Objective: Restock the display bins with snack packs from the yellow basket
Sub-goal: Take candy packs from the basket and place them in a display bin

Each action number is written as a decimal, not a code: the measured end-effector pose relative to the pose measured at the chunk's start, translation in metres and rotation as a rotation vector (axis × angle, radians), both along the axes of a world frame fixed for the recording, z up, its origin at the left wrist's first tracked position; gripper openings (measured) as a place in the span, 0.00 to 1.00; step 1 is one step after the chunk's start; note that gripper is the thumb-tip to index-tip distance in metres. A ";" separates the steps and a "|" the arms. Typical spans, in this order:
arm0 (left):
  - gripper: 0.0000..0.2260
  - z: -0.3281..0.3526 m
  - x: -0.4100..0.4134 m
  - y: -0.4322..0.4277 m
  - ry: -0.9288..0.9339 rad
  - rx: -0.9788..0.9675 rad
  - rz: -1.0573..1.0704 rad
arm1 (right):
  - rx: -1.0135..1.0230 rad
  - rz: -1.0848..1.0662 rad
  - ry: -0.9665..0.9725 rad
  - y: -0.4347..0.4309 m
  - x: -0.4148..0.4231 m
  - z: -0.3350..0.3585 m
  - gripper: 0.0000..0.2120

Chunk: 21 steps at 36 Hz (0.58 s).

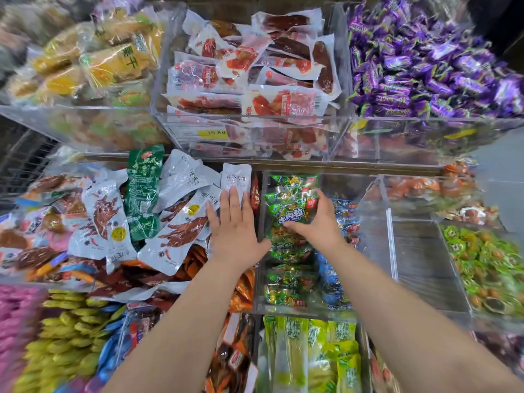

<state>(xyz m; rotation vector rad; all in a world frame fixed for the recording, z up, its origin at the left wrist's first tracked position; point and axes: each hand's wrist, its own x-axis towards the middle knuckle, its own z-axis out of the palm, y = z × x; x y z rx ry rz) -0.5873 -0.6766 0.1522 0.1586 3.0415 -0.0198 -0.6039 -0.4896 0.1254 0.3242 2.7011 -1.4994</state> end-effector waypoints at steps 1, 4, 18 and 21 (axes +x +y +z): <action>0.48 0.000 0.000 0.000 0.000 -0.002 0.001 | 0.018 -0.004 0.009 0.001 0.000 -0.001 0.50; 0.48 0.000 0.000 0.000 0.002 -0.007 0.001 | 0.010 0.012 0.003 0.004 0.004 -0.004 0.43; 0.46 0.003 0.002 -0.001 0.001 0.023 -0.010 | -0.128 -0.144 -0.136 0.021 -0.010 -0.008 0.51; 0.46 0.003 0.002 0.000 -0.003 0.024 -0.007 | -0.114 -0.046 -0.118 0.007 -0.017 -0.005 0.52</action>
